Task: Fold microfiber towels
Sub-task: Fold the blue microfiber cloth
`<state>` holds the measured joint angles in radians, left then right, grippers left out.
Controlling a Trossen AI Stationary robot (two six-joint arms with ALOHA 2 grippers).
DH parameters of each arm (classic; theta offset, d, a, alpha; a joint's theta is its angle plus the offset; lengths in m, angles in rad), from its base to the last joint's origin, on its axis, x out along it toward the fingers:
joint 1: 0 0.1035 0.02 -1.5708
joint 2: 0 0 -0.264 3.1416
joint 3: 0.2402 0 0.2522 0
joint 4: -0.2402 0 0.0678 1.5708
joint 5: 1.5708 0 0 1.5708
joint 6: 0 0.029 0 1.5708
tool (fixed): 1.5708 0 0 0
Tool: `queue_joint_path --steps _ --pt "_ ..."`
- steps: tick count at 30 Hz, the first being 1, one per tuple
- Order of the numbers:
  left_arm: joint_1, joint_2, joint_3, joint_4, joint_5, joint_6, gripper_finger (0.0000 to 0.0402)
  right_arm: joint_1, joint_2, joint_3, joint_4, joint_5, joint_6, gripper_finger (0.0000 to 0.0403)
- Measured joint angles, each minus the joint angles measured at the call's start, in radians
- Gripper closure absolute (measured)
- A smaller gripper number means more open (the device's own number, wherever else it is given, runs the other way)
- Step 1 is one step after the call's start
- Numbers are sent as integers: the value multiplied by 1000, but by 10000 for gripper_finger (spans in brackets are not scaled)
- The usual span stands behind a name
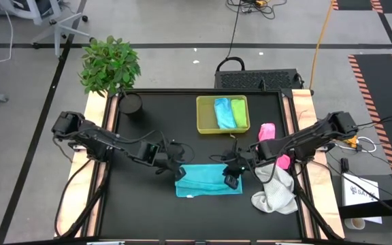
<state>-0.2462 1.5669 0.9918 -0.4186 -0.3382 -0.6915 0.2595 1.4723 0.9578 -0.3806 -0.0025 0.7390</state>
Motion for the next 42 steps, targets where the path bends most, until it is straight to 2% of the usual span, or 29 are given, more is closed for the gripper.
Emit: queue_joint_path --steps 8,17,24,28,31,34,42 --pt "-23 17 0 5 -3 -47 314 30 1 -145 198 -3 94 344" --pt "-30 50 3 27 -4 -88 314 37 0 -200 214 -36 89 344" --pt "-31 52 1 30 -3 -110 314 46 0 -211 211 -140 88 344" --pt "-30 52 1 31 -3 -118 314 70 -4 -211 224 -237 140 344" --pt "-30 52 1 30 -3 -121 314 104 -6 -211 234 -260 171 344" --pt "-30 52 1 30 -9 -115 314 121 -6 -211 232 -245 174 344" --pt "-34 69 0 56 -53 -104 314 75 -10 -211 224 -63 119 344"
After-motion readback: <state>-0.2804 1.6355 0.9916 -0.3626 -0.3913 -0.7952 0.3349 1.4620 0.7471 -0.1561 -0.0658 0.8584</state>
